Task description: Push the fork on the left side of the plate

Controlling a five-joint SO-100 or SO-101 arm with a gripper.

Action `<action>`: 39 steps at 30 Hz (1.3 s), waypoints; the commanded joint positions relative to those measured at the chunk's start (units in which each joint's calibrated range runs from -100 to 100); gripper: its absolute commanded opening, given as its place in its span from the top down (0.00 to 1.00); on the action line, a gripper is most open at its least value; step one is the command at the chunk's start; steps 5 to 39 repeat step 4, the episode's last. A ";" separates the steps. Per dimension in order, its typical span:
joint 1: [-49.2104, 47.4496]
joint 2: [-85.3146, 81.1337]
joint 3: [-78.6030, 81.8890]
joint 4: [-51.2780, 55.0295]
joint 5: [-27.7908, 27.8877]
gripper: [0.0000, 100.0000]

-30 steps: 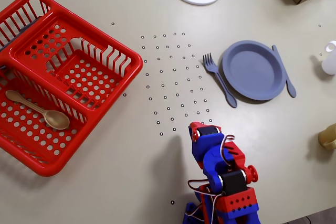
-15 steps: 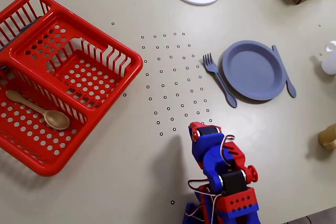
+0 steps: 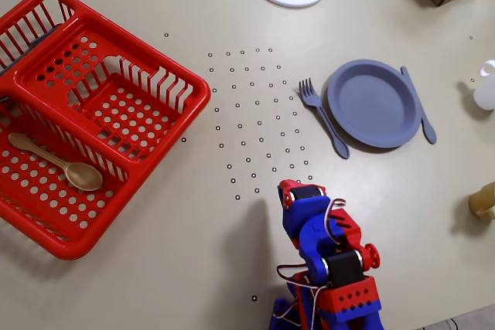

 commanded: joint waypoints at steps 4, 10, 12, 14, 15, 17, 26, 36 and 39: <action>-0.47 -0.68 0.81 0.35 0.20 1.00; -0.47 -0.68 0.81 0.35 0.20 1.00; -0.47 -0.68 0.81 0.35 0.20 1.00; -0.47 -0.68 0.81 0.35 0.20 1.00; -0.47 -0.68 0.81 0.35 0.20 1.00; -0.47 -0.68 0.81 0.35 0.20 1.00; -0.47 -0.68 0.81 0.35 0.20 1.00; -0.47 -0.68 0.81 0.35 0.20 1.00; -0.47 -0.68 0.81 0.35 0.20 1.00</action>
